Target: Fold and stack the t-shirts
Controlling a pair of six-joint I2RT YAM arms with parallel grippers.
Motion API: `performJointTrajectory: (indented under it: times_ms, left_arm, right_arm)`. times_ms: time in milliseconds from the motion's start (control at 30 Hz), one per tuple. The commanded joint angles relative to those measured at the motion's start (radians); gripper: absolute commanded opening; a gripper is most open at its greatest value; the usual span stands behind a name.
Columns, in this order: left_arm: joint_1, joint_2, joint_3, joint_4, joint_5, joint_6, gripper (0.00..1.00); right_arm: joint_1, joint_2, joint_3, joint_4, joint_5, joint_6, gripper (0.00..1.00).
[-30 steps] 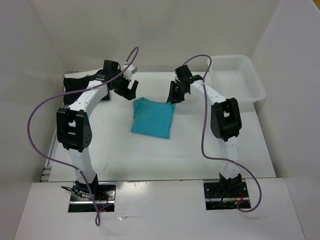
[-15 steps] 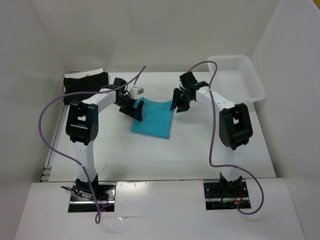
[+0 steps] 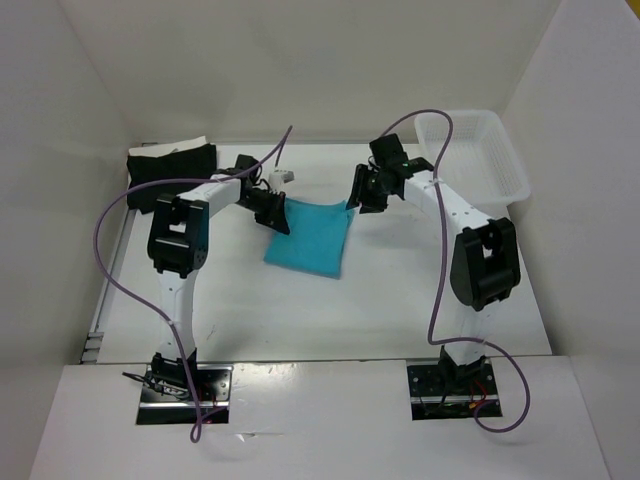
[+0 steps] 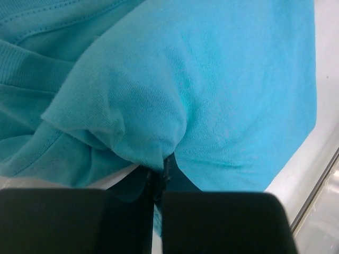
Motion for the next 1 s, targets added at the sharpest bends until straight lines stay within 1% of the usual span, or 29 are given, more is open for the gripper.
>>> performJointTrajectory:
  times_ms: [0,33,133,167,200,233,267,300,367,400,467,500,600,633,733,833,967]
  left_arm:
    - [-0.014,0.041,-0.008,-0.041,-0.037,0.030,0.00]
    - [-0.014,0.025,0.015,-0.031,-0.052,0.030,0.00]
    - [-0.014,-0.053,0.055,0.002,-0.205,0.054,0.00]
    - [-0.005,-0.083,0.082,0.012,-0.264,0.064,0.00]
    - [-0.005,-0.084,0.102,0.022,-0.370,0.091,0.00]
    - [-0.005,-0.093,0.127,0.022,-0.422,0.104,0.00]
    - [-0.005,-0.093,0.154,0.011,-0.469,0.116,0.00]
    - [-0.005,-0.078,0.208,0.011,-0.555,0.140,0.00]
    - [0.004,-0.062,0.255,0.011,-0.638,0.166,0.00]
    - [0.004,-0.049,0.275,0.011,-0.714,0.191,0.00]
    - [0.004,-0.036,0.328,0.034,-0.788,0.214,0.00]
    - [0.004,-0.027,0.343,0.034,-0.856,0.237,0.00]
    - [0.004,-0.006,0.403,0.057,-0.945,0.272,0.00]
    - [0.004,0.004,0.414,0.071,-1.000,0.300,0.00]
    - [0.004,0.013,0.447,0.106,-1.069,0.346,0.00]
    - [0.024,0.024,0.490,0.106,-1.092,0.355,0.00]
    - [0.058,0.024,0.501,0.117,-1.126,0.393,0.00]
  right_arm:
    - [-0.023,-0.071,0.016,-0.027,0.032,-0.004,0.48]
    - [-0.035,-0.082,0.004,-0.027,0.032,-0.004,0.48]
    - [-0.045,-0.093,-0.021,-0.027,0.041,-0.004,0.48]
    - [-0.054,-0.105,-0.021,-0.027,0.041,-0.004,0.48]
    - [-0.054,-0.105,-0.021,-0.027,0.041,-0.004,0.48]
    - [-0.054,-0.105,-0.031,-0.027,0.041,-0.004,0.48]
    - [-0.054,-0.114,-0.031,-0.027,0.041,-0.004,0.48]
    - [-0.054,-0.114,-0.031,-0.027,0.051,-0.004,0.48]
    - [-0.063,-0.114,-0.031,-0.027,0.051,-0.004,0.48]
    - [-0.063,-0.114,-0.031,-0.027,0.051,-0.004,0.48]
    - [-0.072,-0.123,-0.031,-0.038,0.060,-0.004,0.48]
    - [-0.072,-0.123,-0.031,-0.038,0.060,-0.004,0.48]
    - [-0.072,-0.133,-0.042,-0.038,0.060,-0.004,0.48]
    - [-0.072,-0.133,-0.042,-0.038,0.069,-0.004,0.48]
    - [-0.072,-0.133,-0.062,-0.038,0.069,-0.004,0.48]
    - [-0.072,-0.151,-0.084,-0.038,0.078,-0.004,0.48]
    - [-0.072,-0.160,-0.113,-0.038,0.087,-0.004,0.48]
